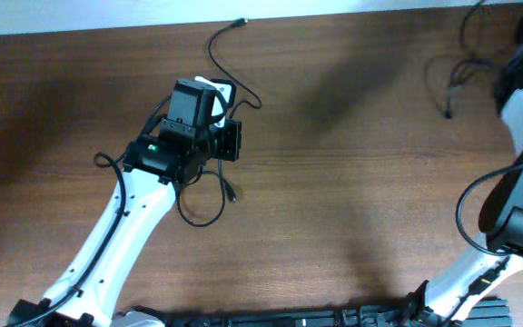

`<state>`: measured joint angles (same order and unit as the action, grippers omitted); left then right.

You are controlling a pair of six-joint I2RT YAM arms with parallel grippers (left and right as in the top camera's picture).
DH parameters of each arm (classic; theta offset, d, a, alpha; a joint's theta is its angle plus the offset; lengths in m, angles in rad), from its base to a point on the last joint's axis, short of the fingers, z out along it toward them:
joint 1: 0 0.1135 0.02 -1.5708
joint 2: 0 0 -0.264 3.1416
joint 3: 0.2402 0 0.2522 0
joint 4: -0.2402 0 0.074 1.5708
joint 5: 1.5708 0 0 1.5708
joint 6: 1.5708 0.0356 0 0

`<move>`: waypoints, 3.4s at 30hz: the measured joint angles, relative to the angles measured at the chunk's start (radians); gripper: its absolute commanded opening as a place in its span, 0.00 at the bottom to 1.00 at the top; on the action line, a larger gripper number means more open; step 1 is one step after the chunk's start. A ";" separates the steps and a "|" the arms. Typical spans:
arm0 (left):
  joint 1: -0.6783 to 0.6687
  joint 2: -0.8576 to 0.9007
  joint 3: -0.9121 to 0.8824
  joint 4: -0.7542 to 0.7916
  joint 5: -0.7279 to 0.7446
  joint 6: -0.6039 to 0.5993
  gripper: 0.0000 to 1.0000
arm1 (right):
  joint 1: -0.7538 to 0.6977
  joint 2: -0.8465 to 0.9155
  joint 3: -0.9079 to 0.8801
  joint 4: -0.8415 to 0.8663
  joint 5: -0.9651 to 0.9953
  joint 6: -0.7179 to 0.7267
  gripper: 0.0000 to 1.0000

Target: Untangle cables

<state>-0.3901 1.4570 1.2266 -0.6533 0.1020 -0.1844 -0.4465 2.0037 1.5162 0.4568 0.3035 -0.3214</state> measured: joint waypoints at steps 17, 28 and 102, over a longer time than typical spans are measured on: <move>0.000 0.000 0.000 0.022 0.000 0.000 0.00 | 0.012 0.133 0.146 -0.595 -0.098 0.122 0.99; -0.213 0.002 -0.005 0.216 0.096 0.220 0.00 | 0.188 -0.288 0.148 -1.431 -0.767 0.375 0.99; 0.000 -0.010 -0.005 0.074 0.604 0.587 0.99 | 0.301 0.208 0.408 -1.295 -0.311 0.484 0.99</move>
<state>-0.3904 1.4475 1.2221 -0.5797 0.7059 0.4023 -0.1452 2.2116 1.9244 -0.8379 -0.0074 0.1631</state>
